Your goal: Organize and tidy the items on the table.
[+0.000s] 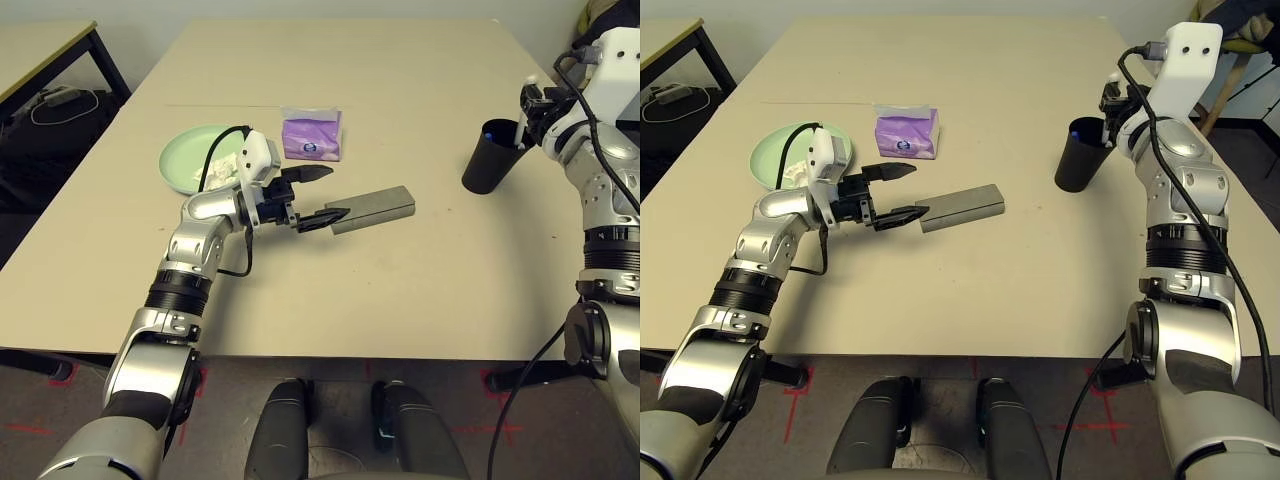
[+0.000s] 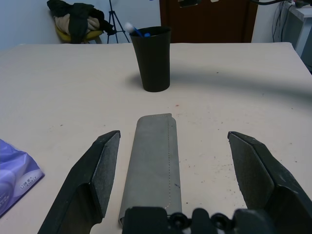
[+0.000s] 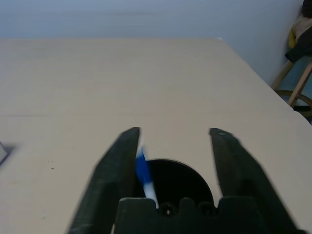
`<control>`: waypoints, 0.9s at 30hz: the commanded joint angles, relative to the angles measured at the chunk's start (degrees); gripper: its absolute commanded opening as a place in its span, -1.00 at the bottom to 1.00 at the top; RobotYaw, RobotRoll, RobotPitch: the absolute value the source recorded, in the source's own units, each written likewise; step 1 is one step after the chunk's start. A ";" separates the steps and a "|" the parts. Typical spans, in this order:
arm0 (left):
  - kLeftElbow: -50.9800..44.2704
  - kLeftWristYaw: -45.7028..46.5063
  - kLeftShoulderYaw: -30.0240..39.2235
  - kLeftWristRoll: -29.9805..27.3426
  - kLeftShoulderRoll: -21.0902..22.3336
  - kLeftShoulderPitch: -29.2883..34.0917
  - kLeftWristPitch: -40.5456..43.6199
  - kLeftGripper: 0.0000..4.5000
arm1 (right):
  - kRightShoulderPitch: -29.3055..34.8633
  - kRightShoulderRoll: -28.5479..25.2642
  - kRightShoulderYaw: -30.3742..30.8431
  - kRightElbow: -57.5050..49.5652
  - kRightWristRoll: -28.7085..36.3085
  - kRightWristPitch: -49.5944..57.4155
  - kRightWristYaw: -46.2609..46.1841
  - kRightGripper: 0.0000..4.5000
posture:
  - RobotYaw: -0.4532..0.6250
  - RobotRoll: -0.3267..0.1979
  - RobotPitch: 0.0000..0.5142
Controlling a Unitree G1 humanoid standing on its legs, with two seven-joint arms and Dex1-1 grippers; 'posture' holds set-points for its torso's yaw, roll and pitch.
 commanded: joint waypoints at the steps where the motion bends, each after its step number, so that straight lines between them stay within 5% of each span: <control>1: 0.06 -0.40 -0.18 0.69 0.15 0.29 -0.43 1.00 | 0.00 -0.17 -0.06 -0.36 -0.26 0.35 -0.33 0.99 | 0.14 0.25 -0.63; 10: 0.37 -0.33 0.03 0.63 0.18 0.11 -0.57 1.00 | -0.82 1.31 -1.31 -0.71 1.53 -2.90 0.36 0.99 | 0.14 0.25 -0.65; 14: 0.05 0.23 0.38 0.47 0.09 0.28 -0.39 1.00 | 0.93 3.37 0.13 -3.11 5.66 -12.24 12.20 0.99 | 0.14 0.25 -0.67; 19: -0.83 2.44 1.48 0.22 -0.17 1.14 0.26 1.00 | 9.87 3.54 3.87 -12.20 14.49 -11.66 32.77 0.99 | 0.15 0.25 -0.68; 27: -2.58 23.39 6.25 3.78 -3.52 4.76 1.81 1.00 | 17.72 4.17 5.33 -12.93 11.08 -15.49 32.54 0.99 | 0.13 0.25 -0.69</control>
